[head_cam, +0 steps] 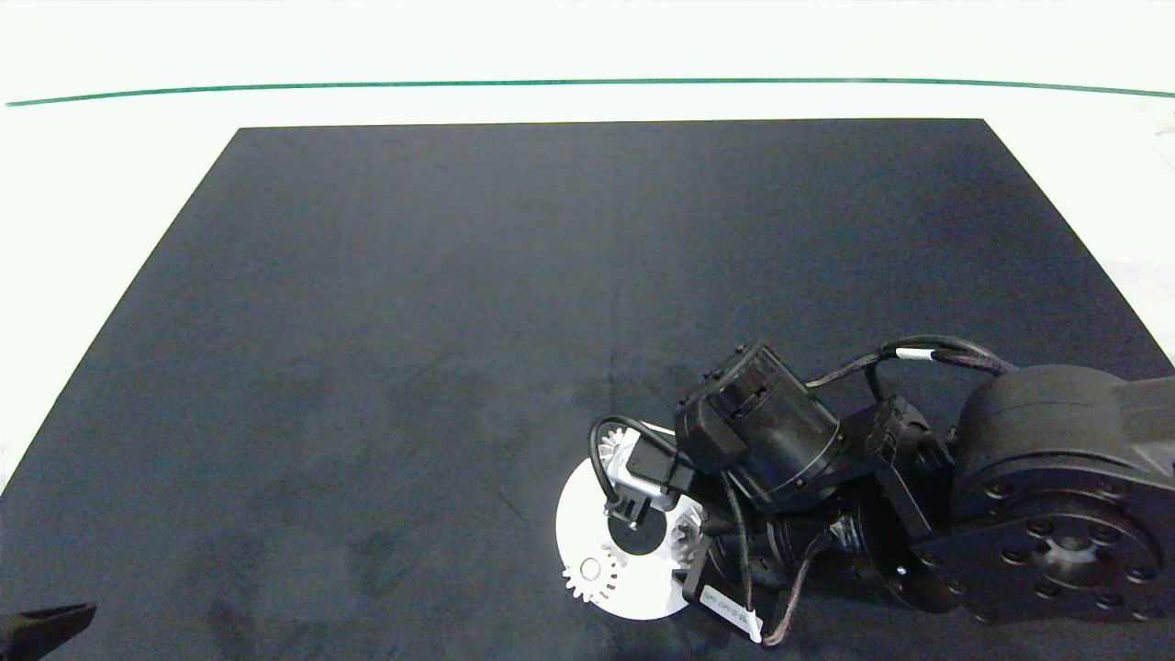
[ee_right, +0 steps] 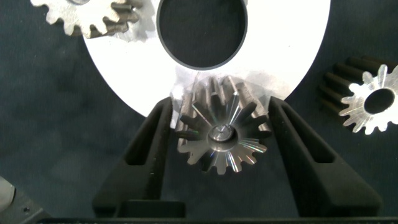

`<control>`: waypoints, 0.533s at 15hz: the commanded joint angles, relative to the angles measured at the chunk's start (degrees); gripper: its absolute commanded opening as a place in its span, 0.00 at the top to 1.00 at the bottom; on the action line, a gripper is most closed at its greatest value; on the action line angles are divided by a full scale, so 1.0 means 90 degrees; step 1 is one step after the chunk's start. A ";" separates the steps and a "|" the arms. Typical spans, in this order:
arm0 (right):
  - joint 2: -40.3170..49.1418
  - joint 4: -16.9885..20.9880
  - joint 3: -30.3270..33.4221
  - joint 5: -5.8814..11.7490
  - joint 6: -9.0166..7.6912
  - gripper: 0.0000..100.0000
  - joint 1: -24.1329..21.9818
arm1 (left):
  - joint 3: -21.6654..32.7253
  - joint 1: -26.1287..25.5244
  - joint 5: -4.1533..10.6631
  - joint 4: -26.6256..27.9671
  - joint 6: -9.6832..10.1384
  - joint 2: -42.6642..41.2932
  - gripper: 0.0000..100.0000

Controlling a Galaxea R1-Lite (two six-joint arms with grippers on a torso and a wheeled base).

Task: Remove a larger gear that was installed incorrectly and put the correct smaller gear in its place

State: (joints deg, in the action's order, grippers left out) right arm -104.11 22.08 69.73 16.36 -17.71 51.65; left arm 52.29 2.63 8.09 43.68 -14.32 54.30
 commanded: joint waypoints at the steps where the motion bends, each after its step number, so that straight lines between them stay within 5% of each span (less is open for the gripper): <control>1: 0.0034 0.0027 -0.0023 0.0008 -0.0014 0.45 0.0003 | 0.1739 0.0000 0.0009 0.0030 -0.0010 -0.0008 0.00; 8: 0.0034 0.0086 -0.0033 0.0008 -0.0014 0.59 0.0013 | 0.1730 -0.0009 0.0009 0.0030 -0.0010 -0.0008 0.00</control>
State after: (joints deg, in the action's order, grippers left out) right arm -104.00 22.69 69.40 16.36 -17.69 51.70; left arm 67.76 2.54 8.09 43.72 -14.35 54.25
